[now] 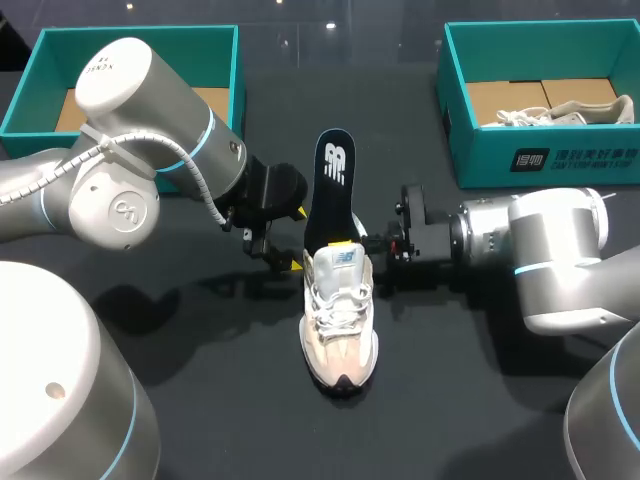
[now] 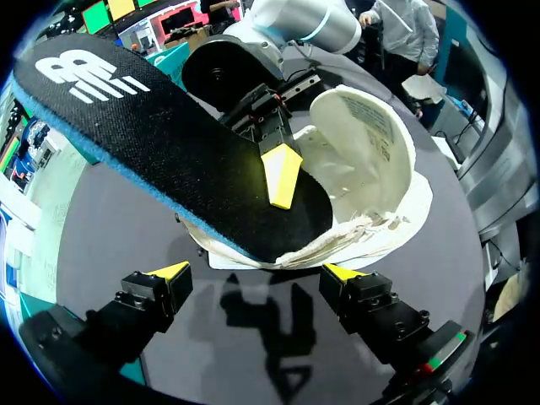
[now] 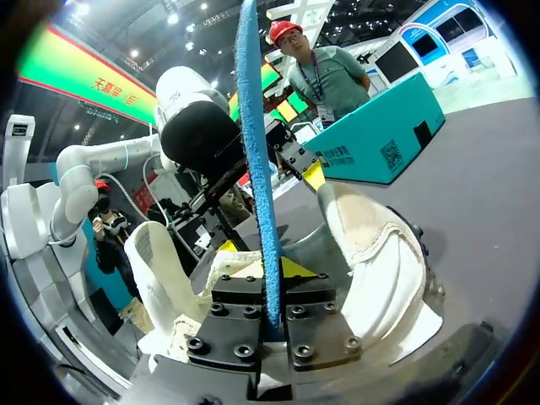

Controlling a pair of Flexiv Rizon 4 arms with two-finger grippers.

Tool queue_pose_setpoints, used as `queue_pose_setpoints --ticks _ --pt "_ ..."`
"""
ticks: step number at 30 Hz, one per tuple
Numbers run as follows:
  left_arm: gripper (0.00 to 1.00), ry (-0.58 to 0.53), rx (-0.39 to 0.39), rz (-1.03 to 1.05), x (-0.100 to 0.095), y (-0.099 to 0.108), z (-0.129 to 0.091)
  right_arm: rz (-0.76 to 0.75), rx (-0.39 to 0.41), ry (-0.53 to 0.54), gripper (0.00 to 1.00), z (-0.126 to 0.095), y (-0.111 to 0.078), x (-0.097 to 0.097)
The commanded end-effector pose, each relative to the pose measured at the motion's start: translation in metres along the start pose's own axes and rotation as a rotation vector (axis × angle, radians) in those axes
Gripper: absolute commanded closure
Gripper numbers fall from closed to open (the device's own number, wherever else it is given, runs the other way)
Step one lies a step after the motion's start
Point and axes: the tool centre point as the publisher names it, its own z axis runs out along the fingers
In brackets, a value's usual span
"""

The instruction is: Take the shoe out of the shoebox, open the shoe tongue, remove and reinsert the insole, then place the shoe into the shoebox

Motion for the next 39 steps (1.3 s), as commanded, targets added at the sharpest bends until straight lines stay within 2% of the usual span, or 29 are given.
queue_pose_setpoints --ticks 1,5,8,25,39 --pt "0.00 0.001 -0.003 0.000 0.000 0.000 -0.001 0.003 0.001 0.002 1.00 0.002 -0.008 -0.002" --pt "0.00 0.001 -0.003 0.000 0.000 0.000 -0.001 -0.015 -0.008 0.000 1.00 0.000 -0.005 0.001" --pt "0.00 0.001 -0.003 0.000 0.000 0.000 -0.001 -0.027 -0.014 -0.003 0.72 -0.002 -0.004 0.003" --pt "0.00 0.001 -0.003 0.000 0.000 0.000 -0.001 -0.101 -0.007 -0.015 0.74 -0.002 0.010 0.014" --pt "0.00 0.001 -0.003 0.000 0.000 0.000 -0.001 -0.124 0.003 -0.012 0.69 -0.004 0.020 0.015"
